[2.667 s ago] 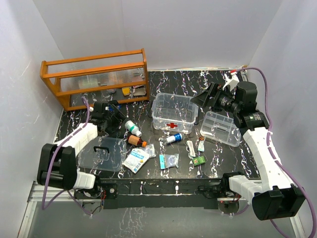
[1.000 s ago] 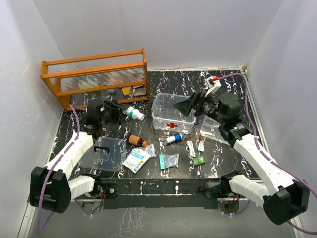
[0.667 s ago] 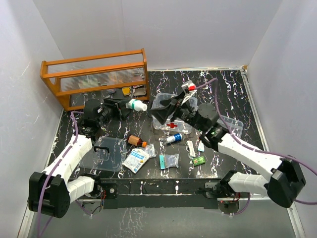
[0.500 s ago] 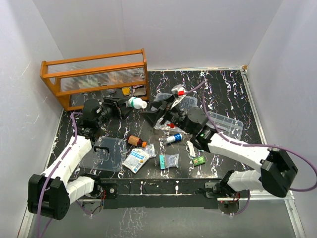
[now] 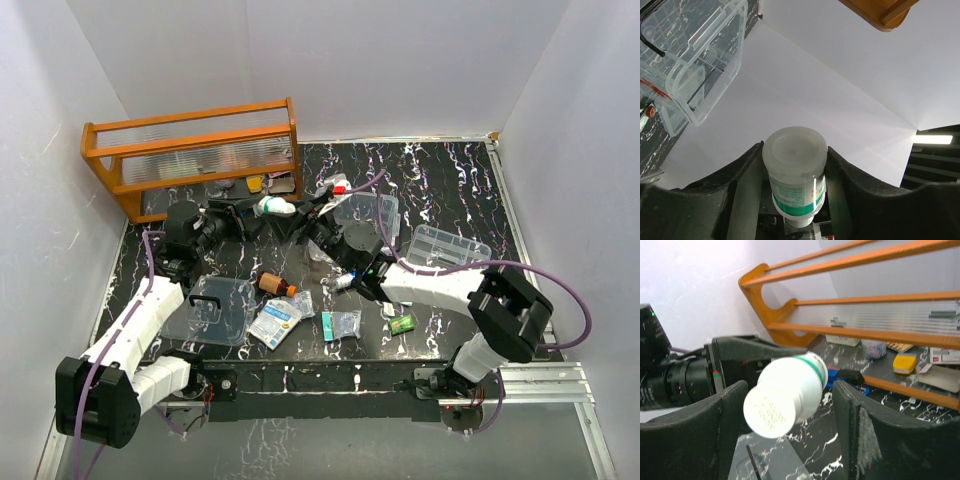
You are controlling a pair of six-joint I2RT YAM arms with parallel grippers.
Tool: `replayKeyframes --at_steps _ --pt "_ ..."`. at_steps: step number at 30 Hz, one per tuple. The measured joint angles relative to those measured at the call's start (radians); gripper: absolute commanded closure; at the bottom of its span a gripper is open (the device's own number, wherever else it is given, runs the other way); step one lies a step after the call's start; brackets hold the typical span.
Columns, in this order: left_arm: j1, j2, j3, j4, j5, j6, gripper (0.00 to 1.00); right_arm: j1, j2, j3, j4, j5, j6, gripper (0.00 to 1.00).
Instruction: Organize the medicine kit
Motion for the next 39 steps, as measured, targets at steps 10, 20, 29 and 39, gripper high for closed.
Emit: replayKeyframes --at_steps 10,20,29,39 --pt "0.003 -0.011 0.0 -0.015 0.003 -0.011 0.59 0.002 0.038 0.068 0.043 0.045 0.002 0.73" --pt "0.008 -0.053 0.024 -0.11 0.0 0.086 0.22 0.001 0.04 0.198 -0.219 0.015 0.054 0.91" --pt "0.009 -0.152 0.085 -0.292 -0.056 0.46 0.07 -0.126 0.032 0.284 -0.57 -0.154 0.237 0.93" --pt "0.008 -0.034 0.103 -0.285 0.137 1.26 0.09 -0.352 0.014 0.275 -0.813 -0.449 0.331 0.93"
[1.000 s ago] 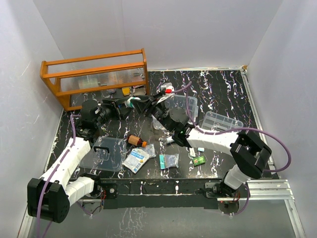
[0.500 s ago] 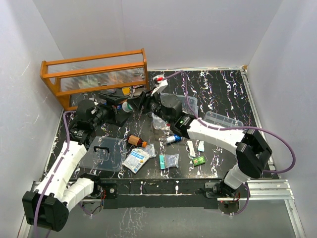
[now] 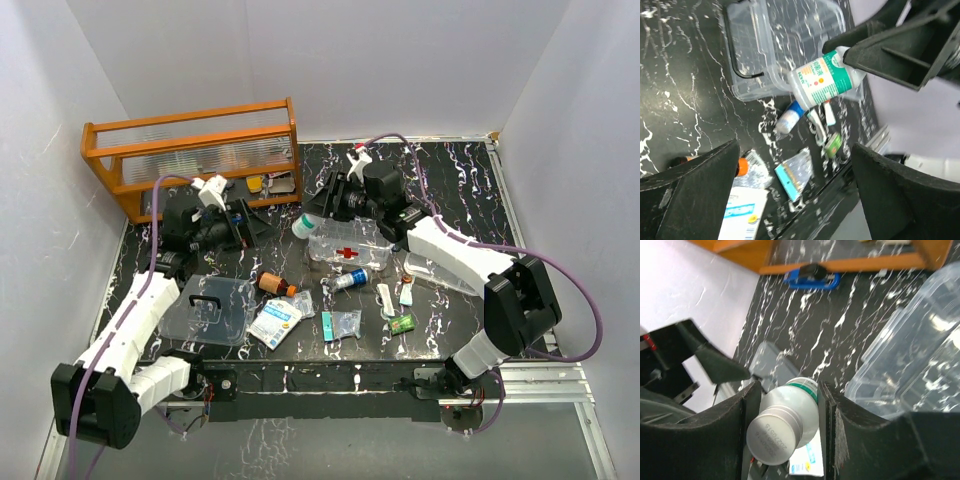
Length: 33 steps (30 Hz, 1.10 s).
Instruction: Organize the medicine kit
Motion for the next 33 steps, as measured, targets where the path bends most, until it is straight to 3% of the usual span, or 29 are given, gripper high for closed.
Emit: replayKeyframes --at_steps 5,11,23,27,33 --pt "-0.016 0.097 0.013 0.01 0.195 0.221 0.11 0.0 0.0 0.0 -0.063 -0.14 0.042 0.94" --pt "-0.035 0.161 0.017 0.087 0.418 0.302 0.17 0.003 0.0 0.0 -0.059 -0.269 0.115 0.94" --pt "-0.077 0.23 0.01 0.169 0.532 0.291 0.42 0.003 0.0 -0.034 0.031 -0.412 0.255 0.91" --pt "-0.109 0.24 0.01 0.169 0.547 0.291 0.6 0.003 0.0 -0.035 0.052 -0.425 0.285 0.91" --pt "-0.122 0.246 0.01 0.175 0.531 0.268 0.78 0.001 -0.005 -0.061 0.075 -0.417 0.32 0.53"
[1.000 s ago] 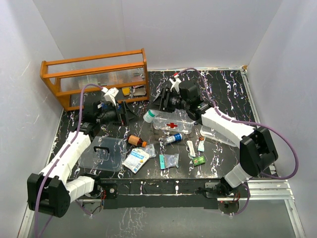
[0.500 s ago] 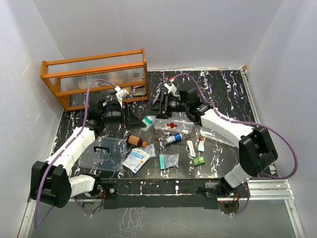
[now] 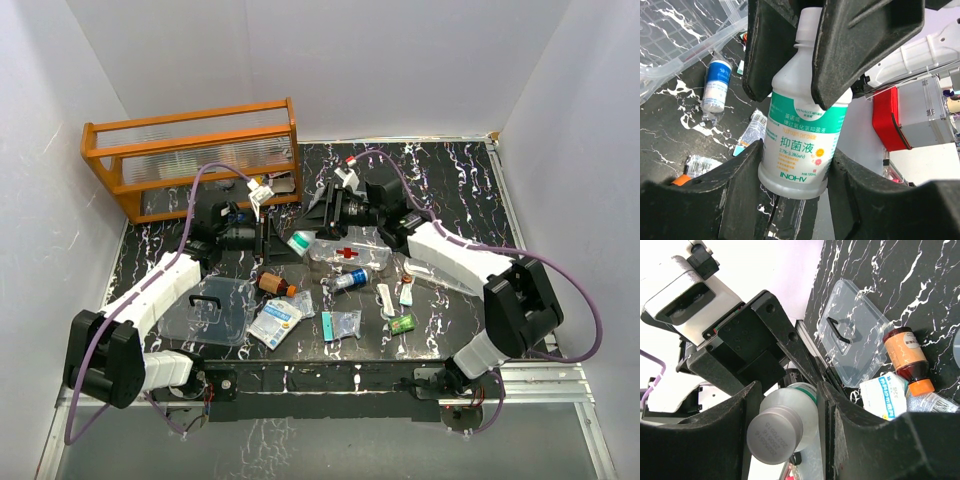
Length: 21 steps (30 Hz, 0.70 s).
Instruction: Organize the medicine kit
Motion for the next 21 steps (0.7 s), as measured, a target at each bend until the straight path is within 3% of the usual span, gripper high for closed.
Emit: replayKeyframes --at_steps 2,11,17,21 --pt "-0.004 0.0 -0.002 0.022 -0.012 -0.02 0.8 -0.002 -0.017 -0.014 0.007 0.021 0.008 0.45" --pt "-0.011 0.0 -0.015 0.176 -0.092 -0.16 0.82 0.003 -0.194 -0.116 0.033 0.212 -0.018 0.33" --pt "-0.011 0.006 -0.016 0.215 -0.112 -0.207 0.82 0.023 -0.209 -0.123 0.046 0.31 -0.031 0.35" --pt "-0.011 0.014 -0.018 0.231 -0.116 -0.23 0.82 0.045 -0.204 -0.123 0.048 0.346 -0.03 0.44"
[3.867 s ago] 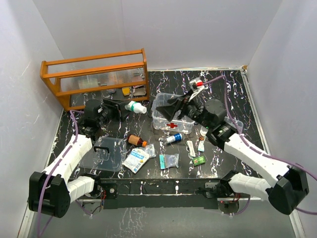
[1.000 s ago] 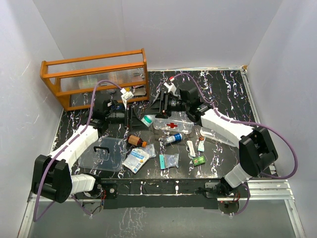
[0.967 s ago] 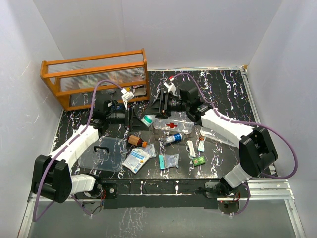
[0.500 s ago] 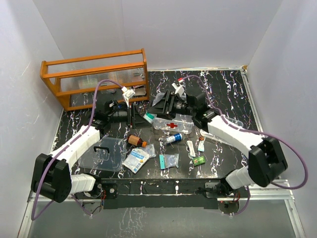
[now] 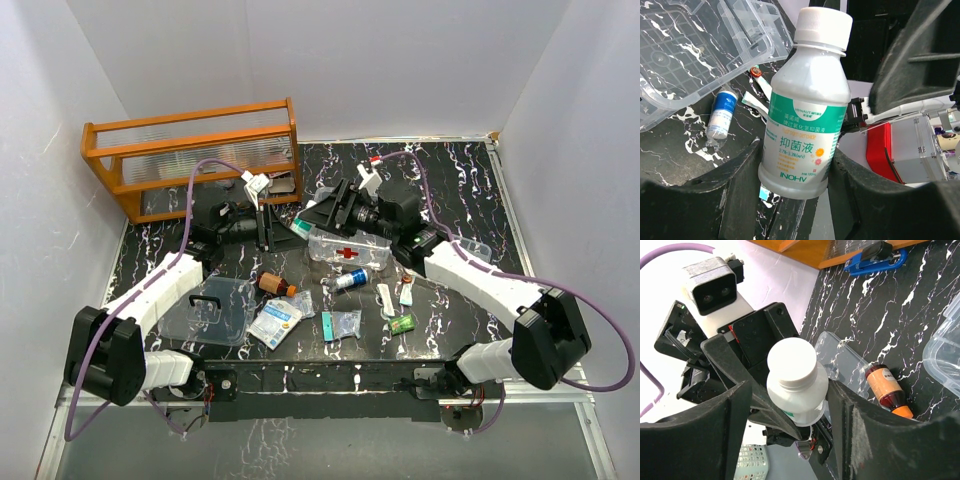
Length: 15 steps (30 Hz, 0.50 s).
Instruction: Organize the medicine kit
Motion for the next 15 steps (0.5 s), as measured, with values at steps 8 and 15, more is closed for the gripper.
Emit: replayKeyframes --at_steps 8,15 --pt "0.002 0.0 -0.014 0.006 -0.009 -0.018 0.78 0.026 0.047 0.0 0.018 0.027 0.012 0.69" --pt "0.002 0.0 -0.013 -0.006 -0.03 -0.006 0.31 0.027 0.055 0.001 0.026 0.043 0.004 0.75"
